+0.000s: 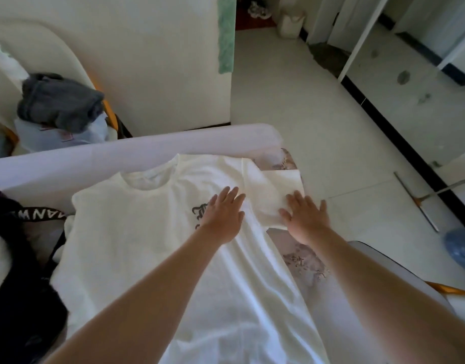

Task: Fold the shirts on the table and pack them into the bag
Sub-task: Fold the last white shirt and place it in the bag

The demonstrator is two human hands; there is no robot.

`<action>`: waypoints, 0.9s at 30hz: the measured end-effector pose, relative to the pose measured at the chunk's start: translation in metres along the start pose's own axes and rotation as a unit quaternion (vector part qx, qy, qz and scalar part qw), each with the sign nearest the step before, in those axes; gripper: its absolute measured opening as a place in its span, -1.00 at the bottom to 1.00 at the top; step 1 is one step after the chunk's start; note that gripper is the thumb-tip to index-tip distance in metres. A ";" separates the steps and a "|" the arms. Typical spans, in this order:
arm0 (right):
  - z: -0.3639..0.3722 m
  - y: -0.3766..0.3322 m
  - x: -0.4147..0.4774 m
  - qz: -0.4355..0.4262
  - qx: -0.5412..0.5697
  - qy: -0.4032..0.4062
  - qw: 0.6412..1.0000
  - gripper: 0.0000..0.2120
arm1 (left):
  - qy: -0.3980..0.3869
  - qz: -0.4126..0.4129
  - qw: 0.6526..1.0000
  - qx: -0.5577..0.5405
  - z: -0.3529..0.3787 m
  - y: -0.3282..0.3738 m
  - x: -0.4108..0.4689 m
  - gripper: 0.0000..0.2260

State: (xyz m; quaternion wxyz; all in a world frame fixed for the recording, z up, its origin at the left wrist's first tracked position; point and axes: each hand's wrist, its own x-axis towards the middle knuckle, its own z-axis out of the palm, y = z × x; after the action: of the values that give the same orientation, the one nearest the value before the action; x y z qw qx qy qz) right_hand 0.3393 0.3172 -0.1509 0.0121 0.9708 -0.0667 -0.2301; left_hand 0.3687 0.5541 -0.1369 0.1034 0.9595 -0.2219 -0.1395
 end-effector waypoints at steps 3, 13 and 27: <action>-0.002 0.022 0.019 0.056 0.010 0.008 0.998 -0.41 | -0.030 0.013 0.999 0.041 0.014 0.000 0.033 -0.45; 0.002 0.041 0.040 0.323 0.441 0.027 0.837 -0.42 | 0.030 0.050 0.998 0.034 0.019 0.031 0.099 -0.53; -0.078 -0.053 -0.018 -0.085 0.438 0.202 0.872 -0.73 | 0.169 -0.097 0.868 -0.456 -0.068 0.020 0.061 -0.69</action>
State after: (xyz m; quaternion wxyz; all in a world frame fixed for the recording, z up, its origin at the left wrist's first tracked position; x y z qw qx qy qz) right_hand 0.3647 0.3720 -0.0756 -0.4204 0.9040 -0.0735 0.0236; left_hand 0.4343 0.5178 -0.0811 0.5516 0.8310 -0.0184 -0.0703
